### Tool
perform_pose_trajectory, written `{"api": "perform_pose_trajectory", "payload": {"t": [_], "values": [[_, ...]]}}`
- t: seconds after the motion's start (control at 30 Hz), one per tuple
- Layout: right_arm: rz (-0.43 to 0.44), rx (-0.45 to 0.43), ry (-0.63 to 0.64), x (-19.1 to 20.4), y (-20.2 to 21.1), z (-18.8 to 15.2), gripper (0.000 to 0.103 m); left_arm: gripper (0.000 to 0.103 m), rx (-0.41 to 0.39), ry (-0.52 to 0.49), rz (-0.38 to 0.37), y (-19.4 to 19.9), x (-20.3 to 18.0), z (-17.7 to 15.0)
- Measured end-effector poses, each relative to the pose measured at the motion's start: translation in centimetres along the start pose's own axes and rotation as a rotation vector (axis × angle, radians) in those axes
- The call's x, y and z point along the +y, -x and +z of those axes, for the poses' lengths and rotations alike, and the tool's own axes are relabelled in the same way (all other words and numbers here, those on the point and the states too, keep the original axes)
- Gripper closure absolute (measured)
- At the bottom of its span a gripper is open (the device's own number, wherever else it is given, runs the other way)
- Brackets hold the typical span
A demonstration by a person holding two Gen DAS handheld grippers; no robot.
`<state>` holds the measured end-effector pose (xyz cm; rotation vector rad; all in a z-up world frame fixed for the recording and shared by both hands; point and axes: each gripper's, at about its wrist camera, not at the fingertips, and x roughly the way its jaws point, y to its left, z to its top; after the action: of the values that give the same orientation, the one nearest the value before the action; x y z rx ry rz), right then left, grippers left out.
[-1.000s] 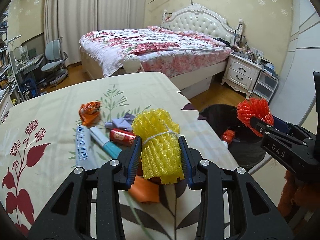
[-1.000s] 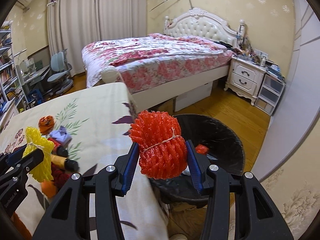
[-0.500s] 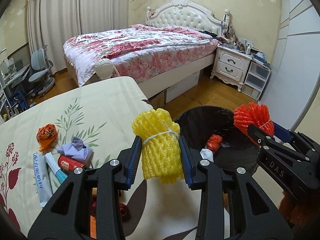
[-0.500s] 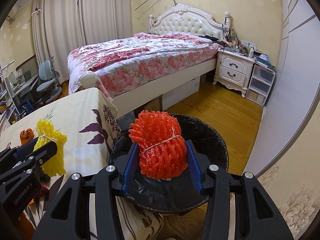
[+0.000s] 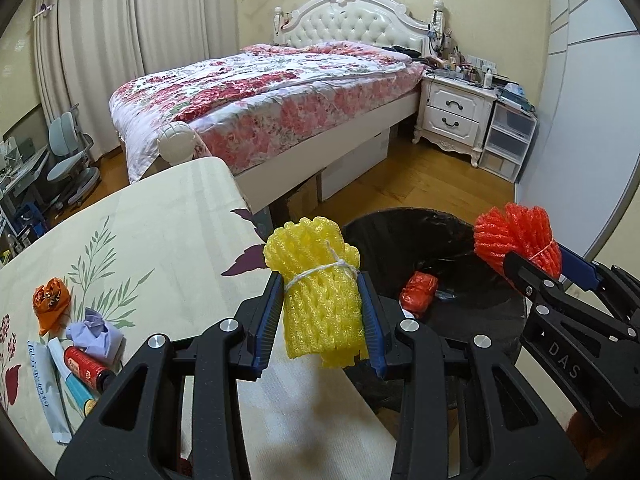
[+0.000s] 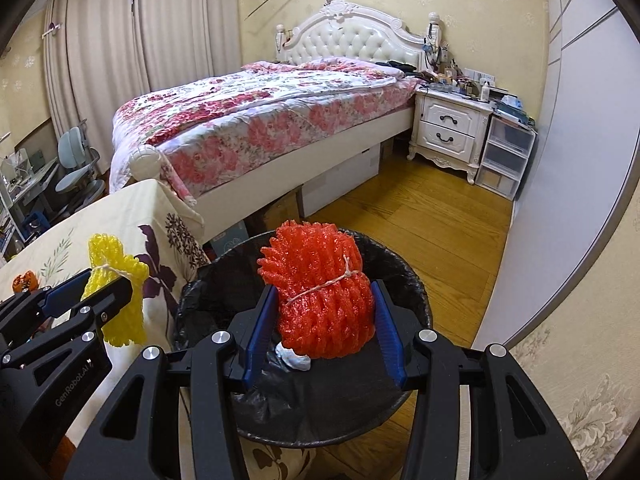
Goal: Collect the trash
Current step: 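Carry the red net in the right gripper and yellow net in the left over the bin, then open the right gripper over the bin while the left gripper releases the yellow net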
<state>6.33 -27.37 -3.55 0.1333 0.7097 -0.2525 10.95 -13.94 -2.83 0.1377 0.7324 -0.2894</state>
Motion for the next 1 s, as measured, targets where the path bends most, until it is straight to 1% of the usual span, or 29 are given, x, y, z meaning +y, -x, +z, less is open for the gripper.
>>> {"api": "perform_pose_trajectory", "payload": {"t": [0.27, 0.5, 0.63, 0.73, 0.8, 0.83, 0.87, 0.93, 1.0], "values": [[-0.005, 0.018, -0.022, -1.1, -1.0, 0.0, 0.056, 0.066, 0.007, -0.022, 0.002, -1.4, -1.4, 0.7], [-0.013, 0.024, -0.033, -1.7, -1.7, 0.4, 0.055, 0.065, 0.016, -0.038, 0.017, -2.5, -1.7, 1.0], [-0.017, 0.027, -0.039, -1.7, -2.1, 0.5, 0.055, 0.065, 0.028, -0.030, 0.022, -3.1, -1.7, 1.1], [-0.019, 0.030, -0.042, -1.8, -2.2, 0.5, 0.054, 0.063, 0.033, -0.035, 0.027, -3.3, -1.7, 1.1], [-0.023, 0.032, -0.043, -1.8, -2.3, 0.4, 0.051, 0.053, 0.032, -0.036, 0.028, -3.4, -1.9, 1.1], [-0.024, 0.033, -0.044, -1.9, -2.3, 0.4, 0.049, 0.050, 0.033, -0.031, 0.027, -3.4, -1.7, 1.1], [-0.026, 0.033, -0.045, -1.9, -2.3, 0.5, 0.047, 0.044, 0.033, -0.024, 0.026, -3.4, -1.6, 1.2], [-0.034, 0.028, -0.047, -1.9, -2.2, 0.5, 0.041, 0.038, 0.032, -0.011, 0.030, -3.3, -1.3, 1.1], [-0.041, 0.026, -0.048, -2.0, -2.1, 0.5, 0.041, 0.027, 0.034, 0.002, 0.035, -3.2, -1.1, 1.1]]}}
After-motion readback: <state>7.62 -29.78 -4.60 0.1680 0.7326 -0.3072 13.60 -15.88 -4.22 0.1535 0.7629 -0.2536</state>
